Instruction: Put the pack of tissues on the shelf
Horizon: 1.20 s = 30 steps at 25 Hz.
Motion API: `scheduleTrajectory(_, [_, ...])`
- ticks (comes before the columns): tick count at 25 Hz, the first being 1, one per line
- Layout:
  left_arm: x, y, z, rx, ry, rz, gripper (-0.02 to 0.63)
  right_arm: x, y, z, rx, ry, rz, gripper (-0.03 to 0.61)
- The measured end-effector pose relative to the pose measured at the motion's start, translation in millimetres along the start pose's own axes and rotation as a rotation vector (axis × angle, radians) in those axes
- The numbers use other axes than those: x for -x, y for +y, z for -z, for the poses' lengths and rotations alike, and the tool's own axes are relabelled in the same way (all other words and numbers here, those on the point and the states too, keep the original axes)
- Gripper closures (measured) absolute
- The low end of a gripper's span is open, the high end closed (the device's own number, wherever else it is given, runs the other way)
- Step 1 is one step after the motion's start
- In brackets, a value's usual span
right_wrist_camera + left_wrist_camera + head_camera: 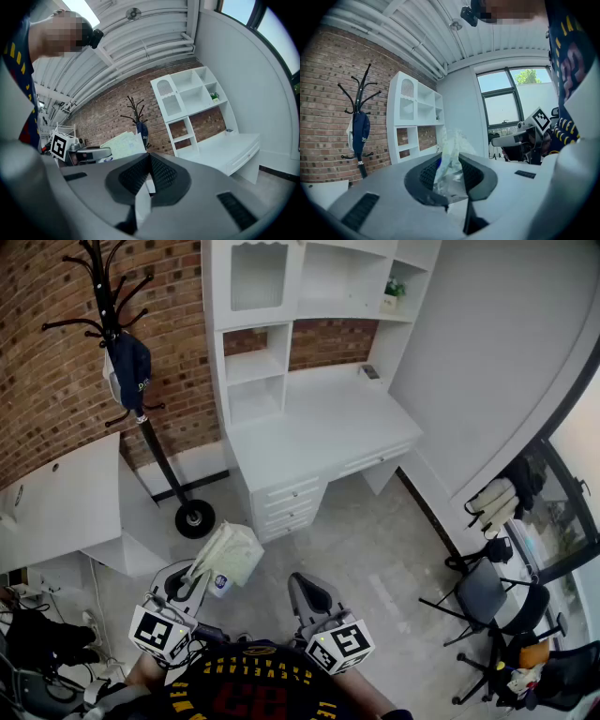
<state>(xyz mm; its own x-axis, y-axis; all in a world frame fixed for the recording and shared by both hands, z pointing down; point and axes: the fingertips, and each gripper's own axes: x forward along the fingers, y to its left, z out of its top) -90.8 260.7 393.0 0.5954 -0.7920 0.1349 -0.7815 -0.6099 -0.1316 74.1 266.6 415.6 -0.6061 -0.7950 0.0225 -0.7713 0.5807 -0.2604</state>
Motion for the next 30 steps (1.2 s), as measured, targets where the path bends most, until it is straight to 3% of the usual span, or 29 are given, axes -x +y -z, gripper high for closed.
scheduleTrajectory(13, [-17, -19, -6, -0.016, 0.010, -0.006, 0.560, 18, -23, -11, -0.031, -0.028, -0.004, 0.571])
scheduleTrajectory(25, [-60, -62, -18, -0.034, 0.007, -0.032, 0.560, 75, -86, -8, -0.102, -0.031, 0.050, 0.571])
scheduleTrajectory(30, [-67, -58, -15, -0.043, 0.037, -0.068, 0.560, 82, -103, -2, -0.138, -0.019, 0.056, 0.571])
